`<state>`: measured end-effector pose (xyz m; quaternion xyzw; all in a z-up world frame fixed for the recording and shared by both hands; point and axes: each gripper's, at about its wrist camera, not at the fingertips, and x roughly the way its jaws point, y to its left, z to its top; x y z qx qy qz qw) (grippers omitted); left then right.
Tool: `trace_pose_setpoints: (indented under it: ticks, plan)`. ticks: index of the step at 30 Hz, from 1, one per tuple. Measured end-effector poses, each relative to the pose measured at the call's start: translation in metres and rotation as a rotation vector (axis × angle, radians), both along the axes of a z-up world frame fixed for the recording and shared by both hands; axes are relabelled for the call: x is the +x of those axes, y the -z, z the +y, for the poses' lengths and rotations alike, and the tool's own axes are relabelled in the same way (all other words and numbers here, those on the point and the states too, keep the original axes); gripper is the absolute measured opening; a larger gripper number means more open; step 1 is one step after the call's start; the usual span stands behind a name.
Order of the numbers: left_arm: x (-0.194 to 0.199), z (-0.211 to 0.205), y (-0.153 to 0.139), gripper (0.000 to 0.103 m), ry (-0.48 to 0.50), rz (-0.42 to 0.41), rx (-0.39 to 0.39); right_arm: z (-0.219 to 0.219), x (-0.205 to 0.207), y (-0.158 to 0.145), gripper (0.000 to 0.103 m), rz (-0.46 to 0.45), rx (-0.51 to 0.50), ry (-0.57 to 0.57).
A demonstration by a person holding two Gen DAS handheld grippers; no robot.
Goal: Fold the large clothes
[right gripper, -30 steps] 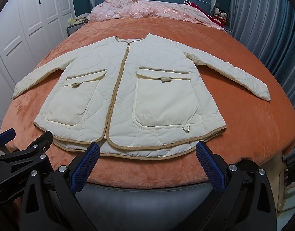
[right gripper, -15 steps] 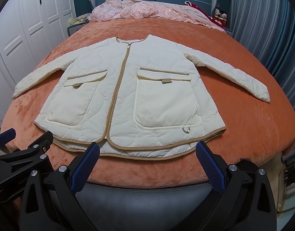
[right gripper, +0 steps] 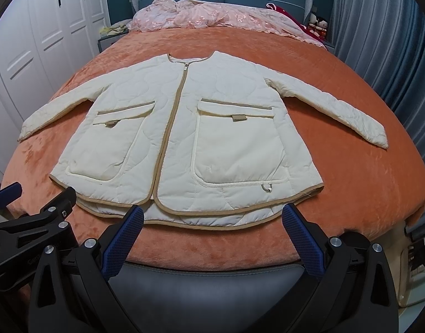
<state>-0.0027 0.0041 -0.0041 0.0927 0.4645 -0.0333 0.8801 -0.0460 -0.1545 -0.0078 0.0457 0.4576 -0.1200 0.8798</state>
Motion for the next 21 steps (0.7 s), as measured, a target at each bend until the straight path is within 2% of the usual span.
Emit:
trace_pose_setpoints:
  ticks: [13, 21]
  plan:
    - [0.001, 0.001, 0.003, 0.098, -0.008, 0.009, -0.005, -0.002, 0.001, 0.005, 0.098, 0.011, 0.012, -0.005]
    - [0.011, 0.001, 0.012, 0.098, -0.012, 0.027, 0.002, -0.037, 0.010, 0.014, 0.098, 0.014, 0.042, 0.065]
